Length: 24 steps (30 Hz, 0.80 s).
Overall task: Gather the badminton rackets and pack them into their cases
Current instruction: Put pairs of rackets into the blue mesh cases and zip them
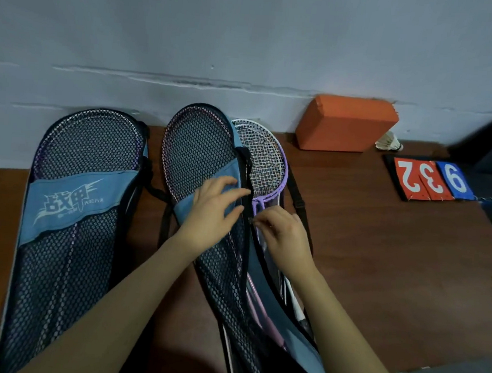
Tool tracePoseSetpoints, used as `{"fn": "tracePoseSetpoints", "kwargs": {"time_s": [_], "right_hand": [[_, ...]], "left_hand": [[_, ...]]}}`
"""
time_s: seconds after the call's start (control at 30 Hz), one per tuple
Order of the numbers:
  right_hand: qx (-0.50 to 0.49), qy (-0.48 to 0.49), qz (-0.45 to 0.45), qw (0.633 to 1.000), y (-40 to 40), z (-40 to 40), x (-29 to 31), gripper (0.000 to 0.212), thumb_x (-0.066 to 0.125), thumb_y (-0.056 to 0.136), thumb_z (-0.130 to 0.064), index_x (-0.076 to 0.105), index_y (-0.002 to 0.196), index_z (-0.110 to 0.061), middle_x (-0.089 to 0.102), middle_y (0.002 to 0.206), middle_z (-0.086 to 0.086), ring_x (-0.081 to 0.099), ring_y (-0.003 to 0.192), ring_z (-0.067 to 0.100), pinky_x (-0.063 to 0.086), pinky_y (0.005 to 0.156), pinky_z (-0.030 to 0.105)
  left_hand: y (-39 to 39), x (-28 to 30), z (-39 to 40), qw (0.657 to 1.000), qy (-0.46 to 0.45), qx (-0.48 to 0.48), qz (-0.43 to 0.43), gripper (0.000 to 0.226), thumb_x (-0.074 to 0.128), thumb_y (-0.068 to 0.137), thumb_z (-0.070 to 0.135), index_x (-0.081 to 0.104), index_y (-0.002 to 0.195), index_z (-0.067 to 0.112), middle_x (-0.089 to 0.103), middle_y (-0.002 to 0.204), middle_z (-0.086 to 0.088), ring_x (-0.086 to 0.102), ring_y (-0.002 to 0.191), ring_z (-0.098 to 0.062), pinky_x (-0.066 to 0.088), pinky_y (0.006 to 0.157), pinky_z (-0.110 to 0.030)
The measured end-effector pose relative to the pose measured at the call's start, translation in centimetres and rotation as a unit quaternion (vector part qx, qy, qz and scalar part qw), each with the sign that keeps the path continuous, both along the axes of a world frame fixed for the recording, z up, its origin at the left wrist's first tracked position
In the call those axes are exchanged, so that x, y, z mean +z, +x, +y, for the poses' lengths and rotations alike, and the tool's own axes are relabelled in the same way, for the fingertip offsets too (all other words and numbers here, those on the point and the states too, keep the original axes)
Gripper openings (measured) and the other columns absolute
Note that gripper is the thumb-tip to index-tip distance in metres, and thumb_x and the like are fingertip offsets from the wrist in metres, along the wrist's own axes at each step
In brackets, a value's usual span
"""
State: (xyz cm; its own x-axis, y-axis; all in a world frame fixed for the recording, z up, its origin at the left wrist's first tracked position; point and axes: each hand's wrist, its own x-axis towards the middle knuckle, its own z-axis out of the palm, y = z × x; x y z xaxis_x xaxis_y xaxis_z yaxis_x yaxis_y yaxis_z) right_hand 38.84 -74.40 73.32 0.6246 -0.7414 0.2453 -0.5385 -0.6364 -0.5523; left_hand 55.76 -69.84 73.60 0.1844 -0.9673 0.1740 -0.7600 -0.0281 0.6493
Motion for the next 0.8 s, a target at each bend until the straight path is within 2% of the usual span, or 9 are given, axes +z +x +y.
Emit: {"fn": "tracePoseSetpoints", "kwargs": {"time_s": [0.1, 0.17, 0.23, 0.3, 0.4, 0.53, 0.63, 0.73, 0.8], "right_hand": [[0.006, 0.043, -0.031, 0.999, -1.1, 0.6, -0.1, 0.008, 0.057, 0.083, -0.006, 0.062, 0.084, -0.012, 0.055, 0.080, -0.010, 0.054, 0.075, 0.012, 0.044, 0.063, 0.038], [0.002, 0.074, -0.061, 0.995, -1.6, 0.9, 0.0, 0.009, 0.058, 0.083, -0.003, 0.063, 0.084, -0.010, 0.053, 0.080, -0.011, 0.054, 0.074, 0.012, 0.047, 0.063, 0.038], [-0.003, 0.093, -0.076, 0.993, -1.9, 1.2, 0.2, 0.008, 0.059, 0.083, -0.005, 0.064, 0.085, -0.010, 0.058, 0.081, -0.005, 0.056, 0.075, 0.013, 0.048, 0.064, 0.035], [-0.012, 0.102, -0.087, 0.991, -2.1, 1.4, 0.3, 0.007, 0.060, 0.083, -0.006, 0.064, 0.085, -0.011, 0.060, 0.082, -0.003, 0.057, 0.076, 0.012, 0.048, 0.067, 0.032], [-0.019, 0.107, -0.072, 0.991, -2.9, 1.9, 0.2, 0.009, 0.063, 0.083, -0.002, 0.065, 0.084, -0.011, 0.062, 0.083, -0.003, 0.057, 0.077, 0.007, 0.048, 0.070, 0.027], [-0.023, 0.151, -0.021, 0.988, -4.8, 2.6, -0.1, 0.009, 0.066, 0.082, -0.006, 0.068, 0.081, -0.014, 0.064, 0.081, -0.008, 0.060, 0.076, 0.009, 0.050, 0.069, 0.031], [-0.051, 0.190, -0.020, 0.980, -6.0, 2.7, -0.2, 0.011, 0.068, 0.081, -0.007, 0.070, 0.078, -0.017, 0.062, 0.079, -0.017, 0.056, 0.071, 0.003, 0.045, 0.066, 0.021], [-0.059, 0.203, -0.029, 0.977, -6.3, 3.4, -0.5, 0.012, 0.067, 0.081, -0.006, 0.069, 0.076, -0.017, 0.063, 0.078, -0.014, 0.056, 0.070, 0.005, 0.041, 0.065, 0.015], [-0.067, 0.212, -0.043, 0.974, -6.2, 4.2, -1.0, 0.009, 0.066, 0.082, -0.005, 0.068, 0.078, -0.012, 0.064, 0.079, -0.007, 0.056, 0.072, 0.006, 0.043, 0.066, 0.018]], "left_hand": [[-0.6, -0.8, 0.7, 0.997, 0.014, -0.044, -0.064, 0.031, 0.057, 0.090, 0.024, 0.060, 0.121, 0.027, 0.033, 0.146, -0.006, 0.020, 0.132, -0.025, 0.015, 0.103, -0.042], [-0.8, -1.3, 0.8, 0.991, -0.006, -0.087, -0.105, 0.028, 0.057, 0.089, 0.024, 0.062, 0.116, 0.029, 0.030, 0.149, -0.004, 0.016, 0.135, -0.026, 0.012, 0.102, -0.043], [-1.1, -1.5, 0.7, 0.983, -0.022, -0.124, -0.133, 0.021, 0.058, 0.087, 0.023, 0.065, 0.106, 0.028, 0.041, 0.143, -0.002, 0.024, 0.134, -0.028, 0.014, 0.099, -0.043], [-1.1, -1.3, 0.4, 0.981, -0.024, -0.127, -0.147, 0.018, 0.052, 0.086, 0.031, 0.067, 0.095, 0.029, 0.056, 0.128, 0.002, 0.037, 0.129, -0.026, 0.017, 0.096, -0.040], [-0.9, -1.3, 0.0, 0.987, -0.035, -0.091, -0.126, 0.029, 0.044, 0.086, 0.039, 0.070, 0.089, 0.029, 0.063, 0.115, 0.006, 0.044, 0.125, -0.023, 0.016, 0.095, -0.036], [-0.4, -2.6, -1.0, 0.999, -0.003, 0.000, -0.044, 0.017, 0.057, 0.089, 0.029, 0.072, 0.096, 0.027, 0.062, 0.119, 0.007, 0.039, 0.130, -0.020, 0.013, 0.096, -0.034], [-0.5, -3.8, -1.5, 1.000, 0.019, 0.021, -0.006, 0.019, 0.055, 0.090, 0.030, 0.070, 0.101, 0.026, 0.059, 0.124, 0.007, 0.038, 0.130, -0.019, 0.013, 0.096, -0.034], [-1.4, -4.0, -1.5, 0.999, 0.041, 0.032, -0.013, 0.021, 0.053, 0.092, 0.028, 0.069, 0.106, 0.025, 0.056, 0.129, 0.006, 0.035, 0.132, -0.019, 0.013, 0.098, -0.036], [-2.0, -3.9, -0.9, 0.998, 0.045, -0.008, -0.041, 0.023, 0.051, 0.094, 0.026, 0.066, 0.110, 0.025, 0.051, 0.135, 0.004, 0.031, 0.134, -0.021, 0.013, 0.101, -0.041]]}}
